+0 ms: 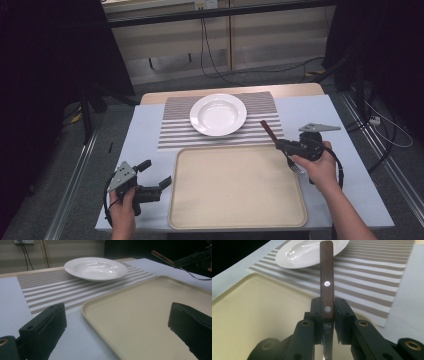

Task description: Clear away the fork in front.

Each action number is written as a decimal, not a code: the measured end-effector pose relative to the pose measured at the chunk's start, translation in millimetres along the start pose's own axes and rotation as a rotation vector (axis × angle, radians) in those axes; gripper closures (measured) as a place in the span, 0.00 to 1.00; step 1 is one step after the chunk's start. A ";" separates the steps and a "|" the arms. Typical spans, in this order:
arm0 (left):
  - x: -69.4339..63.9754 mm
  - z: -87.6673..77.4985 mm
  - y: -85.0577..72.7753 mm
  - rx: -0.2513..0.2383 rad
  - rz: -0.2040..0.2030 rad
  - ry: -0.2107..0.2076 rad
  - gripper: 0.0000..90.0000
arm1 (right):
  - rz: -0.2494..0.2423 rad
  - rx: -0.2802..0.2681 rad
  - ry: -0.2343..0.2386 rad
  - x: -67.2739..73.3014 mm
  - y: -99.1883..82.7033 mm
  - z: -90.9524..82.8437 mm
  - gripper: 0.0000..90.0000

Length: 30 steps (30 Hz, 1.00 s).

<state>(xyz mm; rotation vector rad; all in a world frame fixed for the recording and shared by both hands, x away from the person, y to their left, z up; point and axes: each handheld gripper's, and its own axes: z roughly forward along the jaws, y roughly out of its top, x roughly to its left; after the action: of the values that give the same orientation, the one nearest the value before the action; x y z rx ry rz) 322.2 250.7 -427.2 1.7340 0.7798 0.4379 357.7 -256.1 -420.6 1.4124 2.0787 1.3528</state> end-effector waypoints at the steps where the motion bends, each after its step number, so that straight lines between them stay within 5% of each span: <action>1: -1.0 0.5 0.8 -0.004 -0.004 -0.004 0.02 | -0.008 0.000 0.006 4.4 -1.5 0.5 0.87; 5: -2.9 1.7 4.1 -0.018 -0.008 -0.013 0.02 | -0.039 -0.002 0.040 20.9 -2.1 3.0 0.87; 10: -5.3 3.7 8.0 -0.031 -0.024 -0.030 0.02 | -0.019 -0.019 0.113 36.6 -4.0 5.6 0.87; 20: -12.9 12.4 15.3 -0.031 -0.054 -0.027 0.02 | -0.044 -0.025 0.158 56.2 -9.8 17.0 0.87; 30: -25.1 30.9 27.4 -0.021 -0.042 -0.049 0.02 | -0.050 -0.060 0.188 70.1 -8.5 19.9 0.87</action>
<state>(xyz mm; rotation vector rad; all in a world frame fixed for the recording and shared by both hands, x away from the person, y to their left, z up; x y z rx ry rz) 331.9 207.4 -408.1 1.6993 0.7724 0.3732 332.5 -187.3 -420.1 1.2435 2.1525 1.5675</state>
